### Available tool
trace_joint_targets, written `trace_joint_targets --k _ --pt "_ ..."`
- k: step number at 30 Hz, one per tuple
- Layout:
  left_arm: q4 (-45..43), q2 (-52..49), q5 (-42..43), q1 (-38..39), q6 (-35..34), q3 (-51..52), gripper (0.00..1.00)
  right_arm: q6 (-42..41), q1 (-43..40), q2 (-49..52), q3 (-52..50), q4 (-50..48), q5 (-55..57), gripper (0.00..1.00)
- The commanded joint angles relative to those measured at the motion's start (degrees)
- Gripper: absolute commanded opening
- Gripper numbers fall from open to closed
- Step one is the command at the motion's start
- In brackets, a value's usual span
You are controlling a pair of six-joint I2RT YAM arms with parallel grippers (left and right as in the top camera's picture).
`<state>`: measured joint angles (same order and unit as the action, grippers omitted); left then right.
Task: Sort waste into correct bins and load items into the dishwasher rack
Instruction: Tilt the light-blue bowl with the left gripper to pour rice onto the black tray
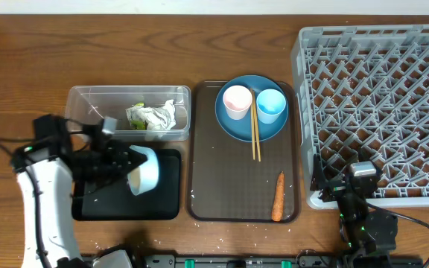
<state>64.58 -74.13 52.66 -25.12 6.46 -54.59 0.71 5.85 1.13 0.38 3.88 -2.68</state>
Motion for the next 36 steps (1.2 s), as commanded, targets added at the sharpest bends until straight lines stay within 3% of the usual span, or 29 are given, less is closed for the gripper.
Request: trace_joint_targets --k 1,11,23,36 --pt "0.76 0.42 6.62 -5.25 4.72 0.42 0.06 0.66 0.17 0.04 -0.07 0.22 0.33 0.98" --pt "0.70 0.39 17.88 -14.25 9.92 8.85 0.06 0.66 0.17 0.04 -0.07 0.22 0.33 0.99" --pt "-0.52 0.22 27.08 -15.96 9.77 12.33 0.06 0.66 0.17 0.04 -0.07 0.22 0.33 0.99" --pt "1.62 -0.02 27.74 -15.96 9.77 12.37 0.06 0.66 0.17 0.04 -0.07 0.24 0.33 0.99"
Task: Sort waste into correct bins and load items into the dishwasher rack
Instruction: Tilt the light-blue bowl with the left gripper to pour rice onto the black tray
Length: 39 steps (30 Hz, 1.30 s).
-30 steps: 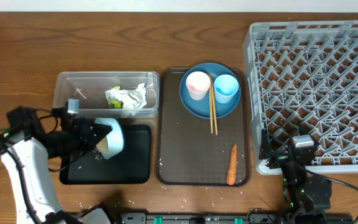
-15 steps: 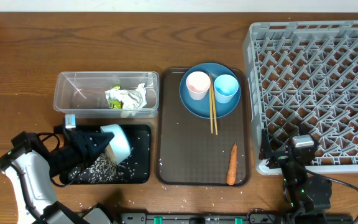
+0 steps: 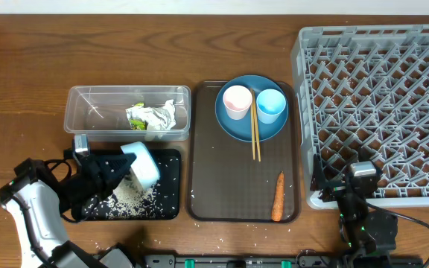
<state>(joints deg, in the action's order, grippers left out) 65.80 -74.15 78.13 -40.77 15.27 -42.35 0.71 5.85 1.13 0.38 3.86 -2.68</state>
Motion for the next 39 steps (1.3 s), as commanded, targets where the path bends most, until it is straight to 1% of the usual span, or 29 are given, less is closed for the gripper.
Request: trace_joint_targets --k 1,6,10,12,14,16,18,21,24,29,32,35,36,39 --pt "0.39 0.00 2.25 -0.31 0.98 0.13 0.06 0.66 0.17 0.04 -0.07 0.24 0.33 0.99" --pt "2.54 0.00 2.47 -0.31 0.96 0.13 0.06 0.66 0.17 0.07 -0.07 0.26 0.33 0.99" --pt "2.49 0.00 2.45 -0.31 0.98 0.13 0.06 0.66 0.17 0.07 -0.07 0.24 0.33 0.99" --pt "0.87 0.00 2.19 -0.33 0.98 0.13 0.06 0.66 0.17 0.09 -0.07 0.24 0.33 0.99" --pt "0.24 -0.02 2.58 -0.31 -1.20 0.13 0.06 0.66 0.17 0.15 -0.07 0.24 0.33 0.99" --pt "1.01 0.00 5.88 -0.31 -2.25 0.13 0.06 0.66 0.17 0.17 -0.07 0.24 0.33 0.99" --pt "-0.81 0.00 8.52 -0.33 -2.34 0.13 0.06 0.66 0.17 0.17 -0.07 0.24 0.31 0.99" --pt "-1.40 0.00 9.92 -0.31 -3.63 0.13 0.06 0.66 0.17 0.17 -0.07 0.24 0.33 0.99" --pt "-3.37 -0.02 9.22 -0.31 -3.58 0.13 0.06 0.66 0.17 0.17 -0.07 0.24 0.33 0.99" --pt "-2.86 0.00 9.29 -0.31 -3.58 0.13 0.06 0.66 0.17 0.17 -0.07 0.24 0.33 0.99" --pt "-1.14 0.00 9.27 -0.31 -3.54 0.13 0.06 0.66 0.17 0.17 -0.07 0.24 0.33 0.99" --pt "-4.24 0.00 7.17 -0.31 -3.61 0.13 0.06 0.66 0.17 0.17 -0.07 0.24 0.33 0.99" --pt "-3.96 0.00 5.97 -0.31 -4.20 0.13 0.06 0.66 0.17 0.17 -0.07 0.24 0.33 0.99" --pt "-1.29 0.00 5.88 -0.31 -4.63 0.13 0.06 0.66 0.17 0.17 -0.07 0.24 0.33 0.99"
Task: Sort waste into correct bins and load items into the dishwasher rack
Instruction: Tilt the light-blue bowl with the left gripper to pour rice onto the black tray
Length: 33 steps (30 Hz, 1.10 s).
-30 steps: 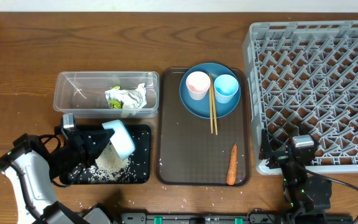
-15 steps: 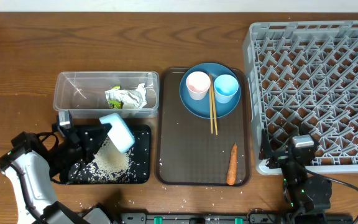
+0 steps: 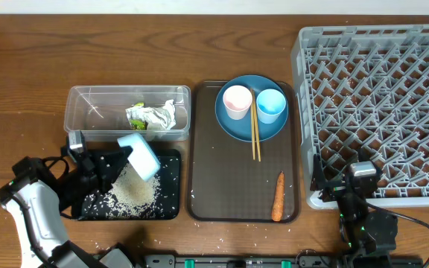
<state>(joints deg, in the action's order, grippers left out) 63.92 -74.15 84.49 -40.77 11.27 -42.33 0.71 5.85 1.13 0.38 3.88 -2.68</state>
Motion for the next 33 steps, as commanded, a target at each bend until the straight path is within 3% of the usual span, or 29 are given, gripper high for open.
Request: trace_joint_targets --k 1,12,15,19,22,27,33 --pt "-0.55 0.00 -0.55 -0.33 -0.63 0.11 0.06 0.66 0.17 0.17 -0.07 0.22 0.33 0.99" --pt "-2.12 0.00 2.58 -0.31 -4.22 0.11 0.06 0.66 0.17 0.17 -0.07 0.22 0.33 0.99" --pt "-6.08 -0.02 2.51 -0.35 -5.18 0.11 0.06 0.66 0.17 0.17 -0.07 0.22 0.33 0.99" --pt "-2.95 0.07 3.04 -0.28 -4.50 0.11 0.06 0.66 0.17 0.17 -0.07 0.22 0.33 0.99" --pt "-5.84 0.04 0.74 -0.35 -5.62 0.11 0.06 0.66 0.17 0.17 -0.07 0.22 0.33 0.99" --pt "-1.53 0.72 -2.54 -0.02 -1.55 0.11 0.06 0.66 0.17 0.17 -0.07 0.22 0.33 0.99" --pt "-0.37 5.88 -8.28 -0.02 -1.62 0.00 0.06 0.66 0.17 0.17 -0.07 0.22 0.33 0.99"
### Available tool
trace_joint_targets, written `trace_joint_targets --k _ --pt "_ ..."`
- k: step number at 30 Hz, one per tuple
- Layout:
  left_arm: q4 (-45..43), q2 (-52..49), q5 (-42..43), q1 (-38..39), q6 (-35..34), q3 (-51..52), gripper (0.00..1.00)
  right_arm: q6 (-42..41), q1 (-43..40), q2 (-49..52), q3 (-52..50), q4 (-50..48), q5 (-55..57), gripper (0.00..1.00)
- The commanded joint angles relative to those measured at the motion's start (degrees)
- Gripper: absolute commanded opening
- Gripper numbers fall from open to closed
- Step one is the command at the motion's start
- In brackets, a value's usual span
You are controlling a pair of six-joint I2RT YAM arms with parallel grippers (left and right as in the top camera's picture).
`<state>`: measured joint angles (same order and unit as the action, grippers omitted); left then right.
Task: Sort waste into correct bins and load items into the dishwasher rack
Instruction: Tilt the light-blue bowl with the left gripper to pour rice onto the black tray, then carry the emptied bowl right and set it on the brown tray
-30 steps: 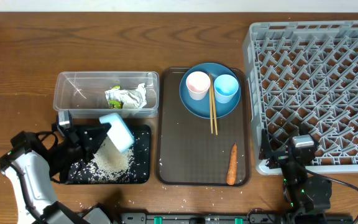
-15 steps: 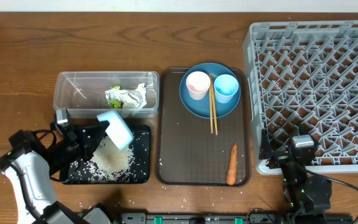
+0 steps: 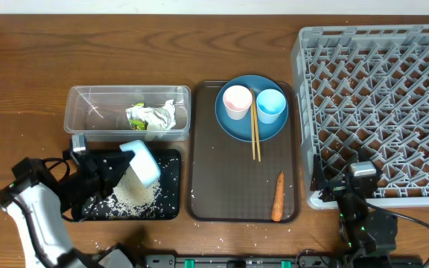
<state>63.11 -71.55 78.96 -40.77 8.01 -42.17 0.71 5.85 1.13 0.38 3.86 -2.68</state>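
Note:
My left gripper [image 3: 116,168] is shut on a light blue bowl [image 3: 141,161], held tipped mouth-down over the black tray [image 3: 166,205]. A heap of white rice [image 3: 134,193] lies in that tray under the bowl. The clear bin [image 3: 95,113] behind holds crumpled wrapper waste [image 3: 151,116]. On the brown tray [image 3: 233,197] sits a blue plate [image 3: 237,125] with a pink cup [image 3: 237,100], a blue cup [image 3: 271,104] and chopsticks [image 3: 255,132]; a carrot [image 3: 278,197] lies near its front right. My right gripper [image 3: 360,179] rests by the grey dishwasher rack [image 3: 378,97]; its fingers are not discernible.
Scattered rice grains lie on the wooden table [image 3: 21,67] around the black tray's front edge. The rack fills the right side; the right arm's base and cables sit at the front right.
The bowl in my left gripper has shifted slightly down and left, its angle a little changed. The rice heap looks about the same. The right arm is where it was.
At first my left gripper held the bowl on its side over an empty black tray. Then the bowl was tipped and rice lay in the tray. The heap then grew larger, and the bowl still hangs tipped above it.

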Motion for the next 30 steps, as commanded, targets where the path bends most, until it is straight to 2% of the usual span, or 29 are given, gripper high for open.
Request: trace_joint_targets --k 1,7,10,14,17,20,23,30 --pt "0.46 4.66 -3.04 -0.02 1.03 -0.52 0.06 0.66 0.17 0.17 -0.07 0.24 0.33 0.99" --pt "0.13 14.67 -14.84 0.20 -6.97 -4.09 0.06 0.66 0.17 0.17 -0.07 0.24 0.33 0.99" --pt "-1.51 20.41 -17.84 1.44 -11.37 -4.48 0.06 0.66 0.17 0.17 -0.07 0.24 0.33 0.99" --pt "-3.50 26.34 -19.63 5.62 -16.26 -4.50 0.06 0.66 0.17 0.17 -0.07 0.24 0.33 0.99" --pt "-3.91 26.91 -23.08 10.25 -19.12 -4.59 0.06 0.66 0.17 0.17 -0.07 0.24 0.33 0.99" --pt "-5.68 25.94 -24.87 16.41 -21.59 -4.68 0.06 0.66 0.17 0.17 -0.07 0.24 0.33 0.99" --pt "-9.86 24.98 -28.35 24.83 -27.02 -5.20 0.06 0.66 0.17 0.17 -0.07 0.24 0.33 0.99" --pt "-18.73 22.56 -45.79 48.33 -37.22 -7.21 0.06 0.66 0.17 0.17 -0.07 0.24 0.33 0.99"
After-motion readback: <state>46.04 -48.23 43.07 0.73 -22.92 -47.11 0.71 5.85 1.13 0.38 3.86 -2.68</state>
